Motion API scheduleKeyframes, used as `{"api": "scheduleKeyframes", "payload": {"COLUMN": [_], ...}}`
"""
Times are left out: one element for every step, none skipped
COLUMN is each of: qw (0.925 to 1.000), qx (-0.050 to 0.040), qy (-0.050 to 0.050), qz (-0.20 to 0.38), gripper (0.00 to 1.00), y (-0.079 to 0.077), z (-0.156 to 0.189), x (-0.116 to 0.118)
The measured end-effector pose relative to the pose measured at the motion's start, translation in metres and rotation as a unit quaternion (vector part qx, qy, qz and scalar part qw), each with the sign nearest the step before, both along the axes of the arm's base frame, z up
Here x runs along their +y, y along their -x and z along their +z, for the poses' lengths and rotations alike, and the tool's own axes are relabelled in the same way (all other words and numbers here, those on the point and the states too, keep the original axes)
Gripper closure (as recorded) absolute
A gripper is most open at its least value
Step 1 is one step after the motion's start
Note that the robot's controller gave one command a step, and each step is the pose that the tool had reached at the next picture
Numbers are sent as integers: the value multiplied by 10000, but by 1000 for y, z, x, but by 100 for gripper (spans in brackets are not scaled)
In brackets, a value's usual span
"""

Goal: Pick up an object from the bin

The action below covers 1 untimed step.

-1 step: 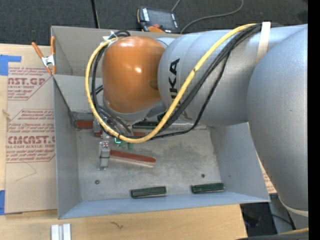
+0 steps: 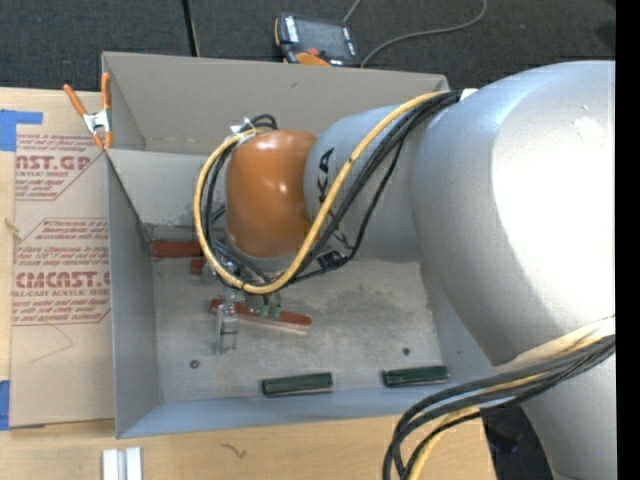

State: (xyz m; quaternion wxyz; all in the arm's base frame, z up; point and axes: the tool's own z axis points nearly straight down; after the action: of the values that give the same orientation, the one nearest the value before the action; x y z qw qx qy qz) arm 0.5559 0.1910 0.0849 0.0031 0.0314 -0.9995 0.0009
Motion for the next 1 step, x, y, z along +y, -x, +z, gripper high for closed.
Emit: {"api": "scheduleKeyframes", "payload": {"qw": [10000], "qx": [-52], "qy": [-12], "qz": [68], "gripper": [0], "y": [1], "z": [-15], "x": [-54]}}
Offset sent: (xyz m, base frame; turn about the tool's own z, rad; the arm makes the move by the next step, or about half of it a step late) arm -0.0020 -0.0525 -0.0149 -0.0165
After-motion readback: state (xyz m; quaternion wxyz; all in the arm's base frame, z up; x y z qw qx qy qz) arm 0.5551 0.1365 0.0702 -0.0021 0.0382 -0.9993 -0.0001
